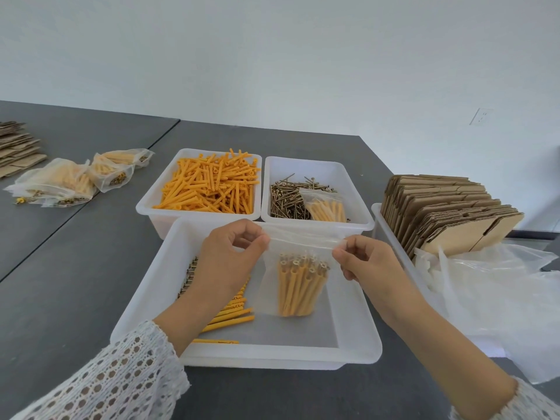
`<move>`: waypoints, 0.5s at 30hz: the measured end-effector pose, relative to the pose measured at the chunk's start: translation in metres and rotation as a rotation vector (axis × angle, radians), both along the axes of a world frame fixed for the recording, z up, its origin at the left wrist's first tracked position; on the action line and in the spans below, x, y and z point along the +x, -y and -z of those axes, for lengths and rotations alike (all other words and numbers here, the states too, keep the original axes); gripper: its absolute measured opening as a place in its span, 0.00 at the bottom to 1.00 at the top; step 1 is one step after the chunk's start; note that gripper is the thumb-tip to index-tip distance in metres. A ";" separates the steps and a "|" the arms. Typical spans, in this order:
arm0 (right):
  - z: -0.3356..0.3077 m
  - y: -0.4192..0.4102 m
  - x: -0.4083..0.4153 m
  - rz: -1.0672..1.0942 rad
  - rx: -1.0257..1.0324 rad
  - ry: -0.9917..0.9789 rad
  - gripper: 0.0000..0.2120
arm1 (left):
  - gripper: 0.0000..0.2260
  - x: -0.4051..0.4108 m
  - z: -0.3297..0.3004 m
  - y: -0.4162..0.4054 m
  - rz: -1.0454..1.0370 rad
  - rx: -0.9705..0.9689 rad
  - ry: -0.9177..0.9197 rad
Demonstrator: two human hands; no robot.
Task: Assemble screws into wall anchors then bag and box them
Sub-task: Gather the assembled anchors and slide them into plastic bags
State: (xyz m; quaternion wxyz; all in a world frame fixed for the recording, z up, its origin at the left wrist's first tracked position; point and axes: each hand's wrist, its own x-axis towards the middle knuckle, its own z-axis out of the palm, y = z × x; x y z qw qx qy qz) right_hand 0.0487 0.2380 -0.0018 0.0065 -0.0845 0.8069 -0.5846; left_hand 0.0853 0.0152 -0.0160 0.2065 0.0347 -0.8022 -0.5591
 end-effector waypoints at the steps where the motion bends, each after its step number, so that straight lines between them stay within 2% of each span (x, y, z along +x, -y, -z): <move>1: 0.001 0.001 0.001 0.006 -0.003 -0.014 0.06 | 0.07 -0.001 0.000 0.000 0.003 0.028 0.017; 5: 0.004 0.004 0.000 0.046 0.035 -0.100 0.07 | 0.07 -0.005 0.000 -0.003 0.063 0.203 0.093; 7: 0.004 0.002 -0.001 0.038 0.047 -0.117 0.07 | 0.06 -0.006 0.000 -0.002 0.088 0.232 0.114; 11: 0.000 -0.004 -0.002 -0.025 0.148 -0.125 0.03 | 0.05 -0.008 0.000 -0.001 0.071 0.098 0.059; 15: -0.008 0.005 0.002 -0.096 0.400 -0.276 0.18 | 0.08 -0.004 -0.001 -0.008 0.059 -0.051 -0.030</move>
